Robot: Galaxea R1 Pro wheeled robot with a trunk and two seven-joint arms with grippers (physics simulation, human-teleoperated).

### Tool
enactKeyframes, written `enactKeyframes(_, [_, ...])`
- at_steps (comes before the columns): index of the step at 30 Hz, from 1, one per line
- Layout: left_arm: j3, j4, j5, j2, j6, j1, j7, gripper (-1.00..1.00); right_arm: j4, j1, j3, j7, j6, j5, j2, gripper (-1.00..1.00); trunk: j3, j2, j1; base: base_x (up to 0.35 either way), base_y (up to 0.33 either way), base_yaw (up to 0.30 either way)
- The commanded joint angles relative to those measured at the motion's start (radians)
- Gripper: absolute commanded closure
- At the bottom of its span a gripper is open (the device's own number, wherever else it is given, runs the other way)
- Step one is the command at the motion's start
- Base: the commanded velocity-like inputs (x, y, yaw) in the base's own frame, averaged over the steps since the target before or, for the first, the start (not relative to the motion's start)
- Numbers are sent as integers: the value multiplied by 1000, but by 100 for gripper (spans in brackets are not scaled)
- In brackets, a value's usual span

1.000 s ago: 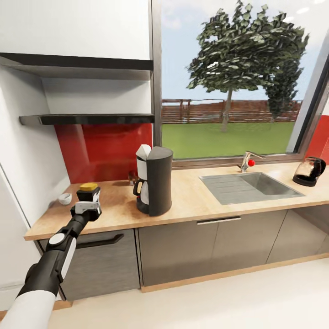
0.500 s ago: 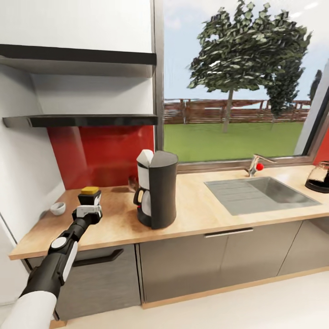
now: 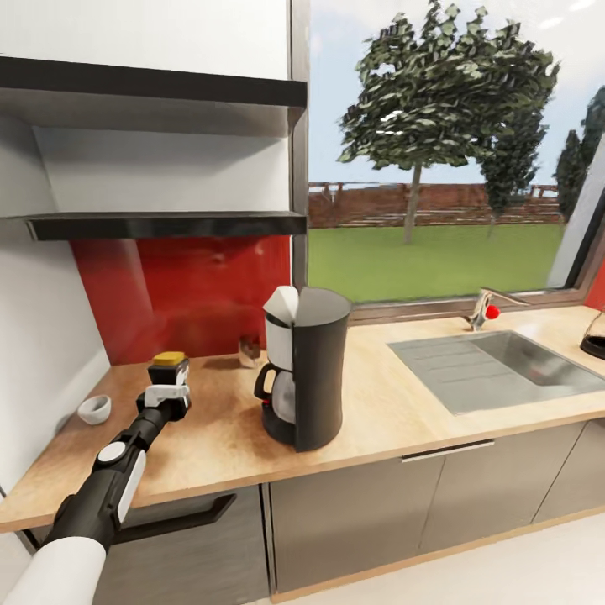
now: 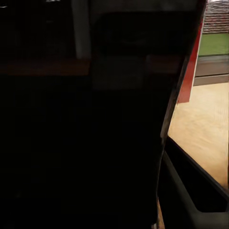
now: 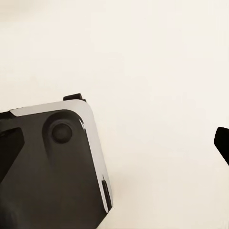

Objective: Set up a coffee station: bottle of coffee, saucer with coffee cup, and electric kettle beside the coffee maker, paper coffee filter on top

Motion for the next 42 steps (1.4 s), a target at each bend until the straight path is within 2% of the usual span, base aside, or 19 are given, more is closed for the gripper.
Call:
enactKeyframes(1, [4,1,-9,-1,-5,-1,-7,100,1,0,-4,1,-4,-6,0,-100,0,-1,1,245,179,-9])
enactKeyframes(10, [5,6,-5,2,-6,-1,-19,100,1,0,-3,1,-5,-6,0,-100,0,-1,1,36,19,-207])
enactKeyframes(12, [3,26,-6,5,-6,-1,-20,100,0,0,-2,1,-5,-5,0,-100,0,-1,1,1,0,-50])
enactKeyframes(15, [3,104,-8,12,-29,-5,-37,100,-1,-1,0,1,-4,-4,0,-100,0,-1,1,0,0,-19])
enactKeyframes(19, [4,144,-16,24,-82,-12,-115,100,-3,0,-1,2,-4,-3,0,-100,0,-1,1,0,0,-4])
enactKeyframes(22, [7,146,-20,54,-88,-15,-204,100,-4,0,0,2,-4,-2,0,-100,0,-1,1,0,0,0])
enactKeyframes(23, [8,144,-20,57,-88,-16,-211,100,-4,0,1,2,-4,-2,0,-100,0,-1,1,0,0,0])
enactKeyframes(34, [8,137,-14,59,-87,-5,-223,100,-1,0,2,3,-5,-2,0,-100,0,-1,1,5,0,0])
enactKeyframes(42, [11,142,-11,52,-87,-2,-216,100,-1,-1,1,2,-4,-3,0,-100,0,-1,1,261,0,0])
